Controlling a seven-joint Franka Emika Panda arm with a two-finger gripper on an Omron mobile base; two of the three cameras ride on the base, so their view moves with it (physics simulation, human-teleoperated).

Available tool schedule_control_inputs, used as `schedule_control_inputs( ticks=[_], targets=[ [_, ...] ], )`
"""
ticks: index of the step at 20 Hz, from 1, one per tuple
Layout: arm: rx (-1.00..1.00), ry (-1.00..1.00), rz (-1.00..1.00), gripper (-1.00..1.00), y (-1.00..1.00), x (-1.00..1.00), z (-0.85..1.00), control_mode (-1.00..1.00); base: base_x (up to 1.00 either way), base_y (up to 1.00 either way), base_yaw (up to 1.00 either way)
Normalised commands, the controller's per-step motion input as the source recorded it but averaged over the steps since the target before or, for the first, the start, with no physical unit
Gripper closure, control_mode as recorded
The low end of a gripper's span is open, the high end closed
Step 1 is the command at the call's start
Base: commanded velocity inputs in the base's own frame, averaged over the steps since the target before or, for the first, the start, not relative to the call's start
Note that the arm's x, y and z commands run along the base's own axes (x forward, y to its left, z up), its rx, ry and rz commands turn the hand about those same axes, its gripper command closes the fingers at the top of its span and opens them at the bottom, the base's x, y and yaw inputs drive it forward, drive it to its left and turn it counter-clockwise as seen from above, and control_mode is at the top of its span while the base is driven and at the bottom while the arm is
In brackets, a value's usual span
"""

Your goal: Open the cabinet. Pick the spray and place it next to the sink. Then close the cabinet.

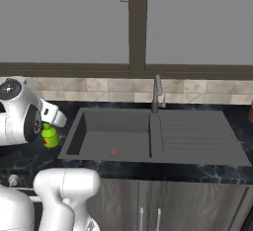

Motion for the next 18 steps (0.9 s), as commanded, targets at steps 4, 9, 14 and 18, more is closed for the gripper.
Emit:
schedule_control_inputs(
  ticks=[4,9,14,18],
  targets=[
    [-0.01,0.00,-0.01,-1.00,-0.43,-0.50,0.09,-1.00,0.00,0.00,0.00],
    [0.00,-0.07,0.27,-1.00,-0.17,-0.50,0.07,-1.00,0.00,0.00,0.00],
    [0.00,-0.03,0.18,-1.00,-0.12,-0.74,0.53,-1.00,0.00,0.00,0.00],
    [0.00,0.00,0.01,-1.00,-0.02,-0.66,0.17,-1.00,0.00,0.00,0.00]
  ],
)
